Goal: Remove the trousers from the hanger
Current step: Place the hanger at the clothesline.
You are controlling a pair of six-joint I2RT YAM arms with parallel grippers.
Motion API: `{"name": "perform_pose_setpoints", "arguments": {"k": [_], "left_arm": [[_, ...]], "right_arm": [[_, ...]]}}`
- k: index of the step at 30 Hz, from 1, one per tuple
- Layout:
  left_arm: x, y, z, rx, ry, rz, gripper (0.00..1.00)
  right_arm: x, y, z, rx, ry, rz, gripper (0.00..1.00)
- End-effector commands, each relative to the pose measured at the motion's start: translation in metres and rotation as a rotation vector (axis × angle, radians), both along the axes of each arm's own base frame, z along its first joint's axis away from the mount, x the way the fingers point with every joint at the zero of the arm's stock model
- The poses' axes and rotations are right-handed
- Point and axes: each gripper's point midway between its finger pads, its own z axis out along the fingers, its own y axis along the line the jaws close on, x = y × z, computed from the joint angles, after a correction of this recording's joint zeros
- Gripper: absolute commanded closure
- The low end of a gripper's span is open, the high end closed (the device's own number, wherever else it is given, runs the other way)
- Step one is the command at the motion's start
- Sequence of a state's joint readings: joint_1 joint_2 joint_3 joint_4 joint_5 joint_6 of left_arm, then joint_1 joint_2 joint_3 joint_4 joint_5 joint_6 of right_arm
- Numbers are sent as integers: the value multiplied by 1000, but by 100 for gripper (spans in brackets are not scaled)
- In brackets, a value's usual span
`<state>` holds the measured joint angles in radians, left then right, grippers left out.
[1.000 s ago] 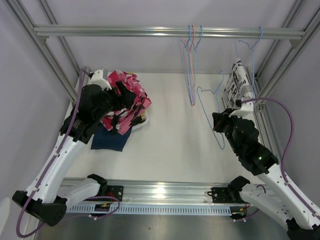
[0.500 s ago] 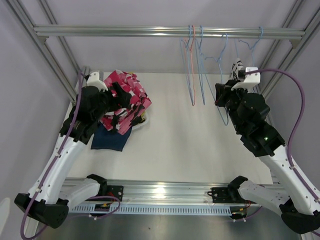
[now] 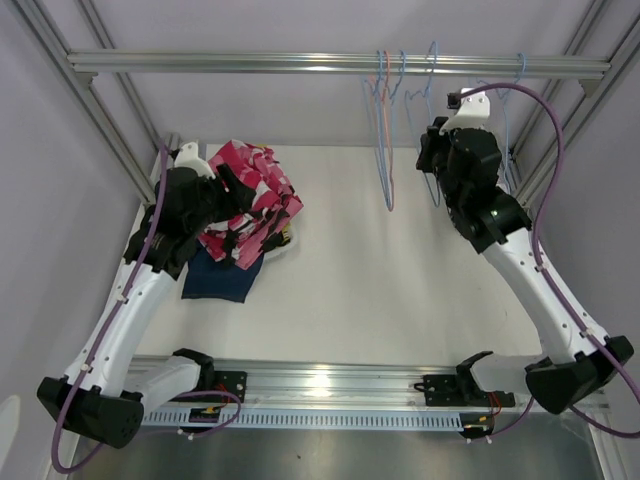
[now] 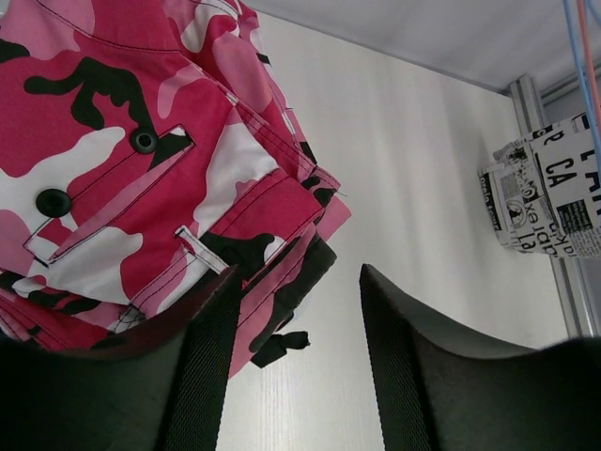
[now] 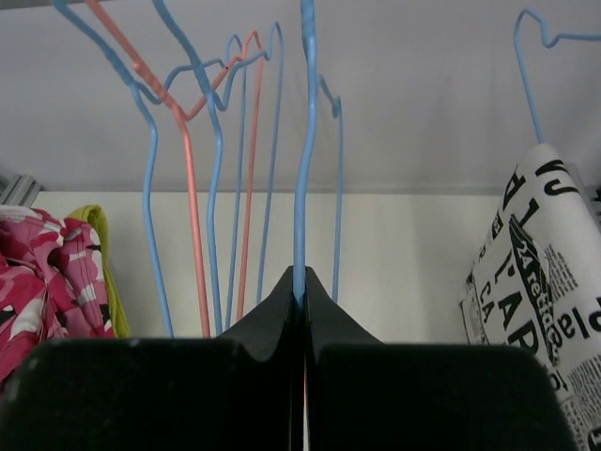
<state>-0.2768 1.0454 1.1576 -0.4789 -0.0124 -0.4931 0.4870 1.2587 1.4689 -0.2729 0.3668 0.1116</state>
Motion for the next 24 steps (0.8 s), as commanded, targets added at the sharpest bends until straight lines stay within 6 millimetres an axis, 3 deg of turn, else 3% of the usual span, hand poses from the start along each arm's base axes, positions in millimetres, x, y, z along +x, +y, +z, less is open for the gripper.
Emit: {"name": "perform_pose_setpoints", "arguments": {"k": [1,4,5,6,8,10,11,12,13,14,18,20,24], "left_arm": [[5,-1,6,-29,-22,-16,44],[5,2,5,-37,-17,-5,62],[5,3,5,-39,-18,-3,75],[6,4,6,-41,-18,2,80],[6,6,4,-43,-11,12,99],[6,8,5,-47,-10,20,99],[6,8,4,-49,-8,20,98],[6,9,4,-55,-8,24,90],[6,9,6,-57,-10,21,77],[6,8,5,-59,-10,13,58],[7,9,5,-66,-10,10,48],[7,9,6,-69,-11,11,40],[7,8,6,-71,-10,5,34]], "right_arm": [[13,6,38,69,-81,45,100],[26,17,35,71,-63,71,100],[29,19,33,72,-53,75,100],[32,22,31,72,-46,79,100],[37,29,23,80,-29,95,100],[39,35,16,77,-12,115,100],[40,41,8,71,4,126,100],[40,46,5,65,11,135,100],[40,49,0,60,19,140,100],[41,51,-5,54,27,141,100],[37,68,-33,25,74,171,100],[35,72,-38,21,81,178,100],[30,78,-43,15,85,185,100]]}}
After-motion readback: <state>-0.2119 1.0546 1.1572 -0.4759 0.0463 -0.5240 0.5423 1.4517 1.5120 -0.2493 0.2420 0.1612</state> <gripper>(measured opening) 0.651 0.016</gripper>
